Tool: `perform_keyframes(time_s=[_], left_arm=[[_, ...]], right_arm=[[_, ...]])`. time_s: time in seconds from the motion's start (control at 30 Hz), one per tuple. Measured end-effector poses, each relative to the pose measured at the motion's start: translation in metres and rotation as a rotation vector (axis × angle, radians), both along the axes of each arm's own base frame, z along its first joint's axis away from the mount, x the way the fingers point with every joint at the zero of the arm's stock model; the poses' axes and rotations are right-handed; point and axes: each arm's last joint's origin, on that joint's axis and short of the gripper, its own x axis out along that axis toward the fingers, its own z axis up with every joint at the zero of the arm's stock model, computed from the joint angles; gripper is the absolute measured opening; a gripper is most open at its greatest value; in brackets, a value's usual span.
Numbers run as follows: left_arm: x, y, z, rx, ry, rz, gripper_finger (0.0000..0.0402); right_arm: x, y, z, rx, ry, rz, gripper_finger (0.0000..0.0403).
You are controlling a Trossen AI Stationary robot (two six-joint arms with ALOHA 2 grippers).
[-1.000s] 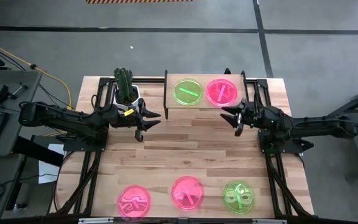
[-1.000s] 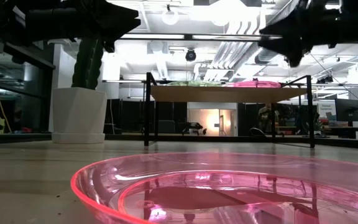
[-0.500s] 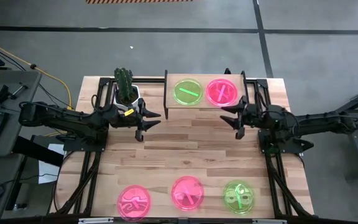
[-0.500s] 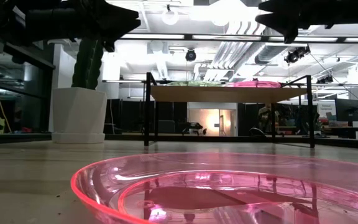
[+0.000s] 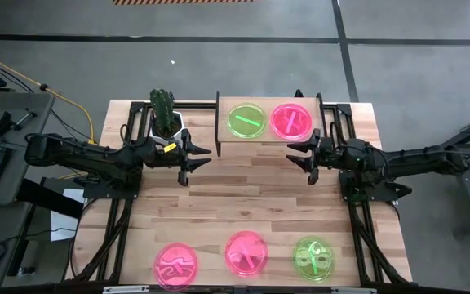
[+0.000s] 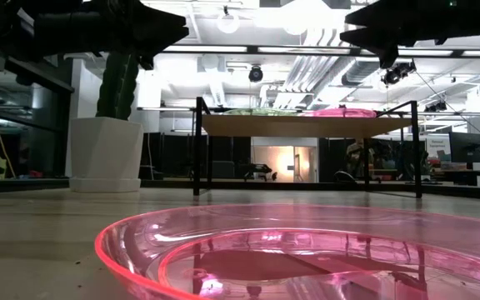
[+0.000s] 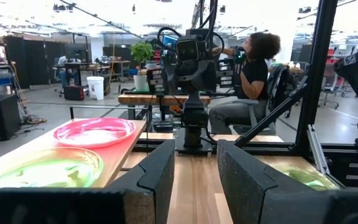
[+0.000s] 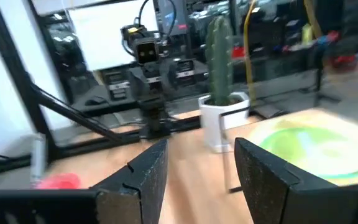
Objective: Place and stack plates onto a shelf
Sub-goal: Stack the green plate on top of the green plate on the shelf
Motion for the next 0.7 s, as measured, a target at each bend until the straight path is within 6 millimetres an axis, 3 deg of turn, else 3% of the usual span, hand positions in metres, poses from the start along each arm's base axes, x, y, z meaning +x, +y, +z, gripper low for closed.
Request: perform_keyframes(time_s=[0.13,0.3,0.53,0.7], left_arm=[[0.000,0.000,0.000,-0.001,0.000,0.000,0.0113],[0.000,0.000,0.000,-0.001,0.001,0.000,0.0113],[0.000,0.000,0.000,-0.018,0.000,-0.003,0.0113],[0.000,0.000,0.000,-0.036,0.001,-0.006,0.0113]], right_arm=[[0.007,0.008,-0.010,0.110,0.072,0.202,0.0170],[0.012,0.033,-0.039,0.293,0.349,0.358,0.0170],[-0.003,0.075,-0.079,0.625,0.801,0.350,0.0170],[-0.019,0.103,-0.095,0.735,0.977,0.262,0.0170]])
